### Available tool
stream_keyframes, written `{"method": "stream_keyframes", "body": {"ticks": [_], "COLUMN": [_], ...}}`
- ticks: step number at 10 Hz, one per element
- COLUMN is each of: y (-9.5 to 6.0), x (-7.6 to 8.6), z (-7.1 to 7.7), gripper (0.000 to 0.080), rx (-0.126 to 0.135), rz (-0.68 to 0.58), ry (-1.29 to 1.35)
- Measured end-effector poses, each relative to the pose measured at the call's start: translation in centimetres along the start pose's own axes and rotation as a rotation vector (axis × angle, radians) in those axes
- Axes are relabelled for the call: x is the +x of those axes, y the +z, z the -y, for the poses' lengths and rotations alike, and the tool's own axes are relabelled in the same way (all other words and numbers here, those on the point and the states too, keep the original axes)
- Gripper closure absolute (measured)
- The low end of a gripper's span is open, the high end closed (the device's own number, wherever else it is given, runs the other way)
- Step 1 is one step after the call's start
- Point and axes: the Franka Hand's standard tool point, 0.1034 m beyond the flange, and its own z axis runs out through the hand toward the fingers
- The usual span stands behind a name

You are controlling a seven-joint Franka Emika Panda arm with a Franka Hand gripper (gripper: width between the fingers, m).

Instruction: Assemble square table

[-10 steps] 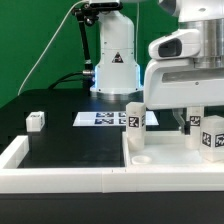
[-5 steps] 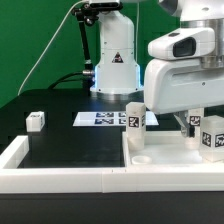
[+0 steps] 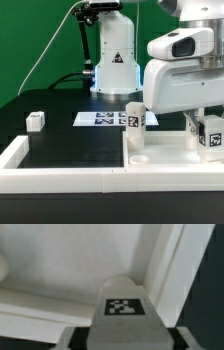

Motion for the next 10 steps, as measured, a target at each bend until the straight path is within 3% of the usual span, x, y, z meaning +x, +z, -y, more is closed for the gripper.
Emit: {"method": "stream_keyframes", "body": {"ticks": [8, 10], "y": [0.39, 0.4], "x": [-0.28, -0.15], "z": [0.83, 0.67], "gripper": [0.0509, 0.0509], "rx": [0.024, 0.047], "rz": [-0.001, 0.017], "ry": [1.008, 1.178]}}
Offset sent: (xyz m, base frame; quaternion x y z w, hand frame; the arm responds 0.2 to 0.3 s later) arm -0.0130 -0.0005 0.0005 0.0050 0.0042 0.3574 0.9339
